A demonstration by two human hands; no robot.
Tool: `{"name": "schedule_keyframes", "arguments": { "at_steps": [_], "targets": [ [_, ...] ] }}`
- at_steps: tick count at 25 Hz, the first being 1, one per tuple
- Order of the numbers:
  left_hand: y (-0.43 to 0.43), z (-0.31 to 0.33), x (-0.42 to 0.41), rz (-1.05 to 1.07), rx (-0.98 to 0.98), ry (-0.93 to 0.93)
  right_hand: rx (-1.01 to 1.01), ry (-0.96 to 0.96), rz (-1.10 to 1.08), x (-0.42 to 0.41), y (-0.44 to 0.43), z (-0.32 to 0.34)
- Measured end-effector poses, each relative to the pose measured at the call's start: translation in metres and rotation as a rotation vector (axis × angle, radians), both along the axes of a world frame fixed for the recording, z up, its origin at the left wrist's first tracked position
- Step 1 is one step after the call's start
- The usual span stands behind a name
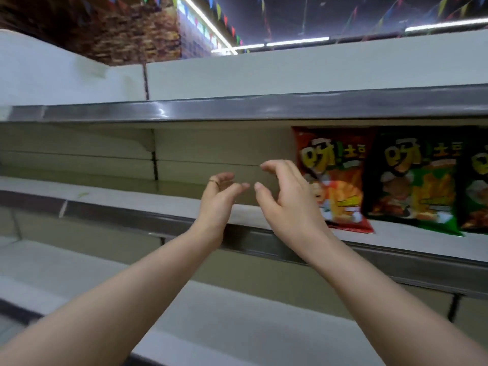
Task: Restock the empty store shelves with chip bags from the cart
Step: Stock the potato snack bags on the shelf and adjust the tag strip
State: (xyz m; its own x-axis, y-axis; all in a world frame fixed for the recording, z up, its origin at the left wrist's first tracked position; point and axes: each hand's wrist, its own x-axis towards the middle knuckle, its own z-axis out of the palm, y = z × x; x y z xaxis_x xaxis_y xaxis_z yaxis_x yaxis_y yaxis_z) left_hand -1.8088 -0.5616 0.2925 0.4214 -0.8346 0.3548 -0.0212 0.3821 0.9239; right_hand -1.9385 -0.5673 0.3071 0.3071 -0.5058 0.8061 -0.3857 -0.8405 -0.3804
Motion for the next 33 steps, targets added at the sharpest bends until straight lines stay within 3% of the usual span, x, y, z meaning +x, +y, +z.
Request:
{"name": "schedule_keyframes", "arguments": {
  "at_steps": [6,16,25,33],
  "targets": [
    [0.090,-0.044,0.133,0.307,0.025,0.024,0.138,-0.023,0.315,0.156,0.042,-0.023],
    [0.288,-0.171,0.364,0.873,0.367,0.279,0.455,0.331,0.765,0.430,0.176,-0.140],
    [0.379,-0.286,0.429,1.145,0.603,0.628,0.691,0.821,0.915,0.562,0.237,-0.298],
    [0.383,-0.388,0.456,1.185,0.696,0.880,0.862,1.283,0.851,0.635,0.263,-0.470]
  ]
}}
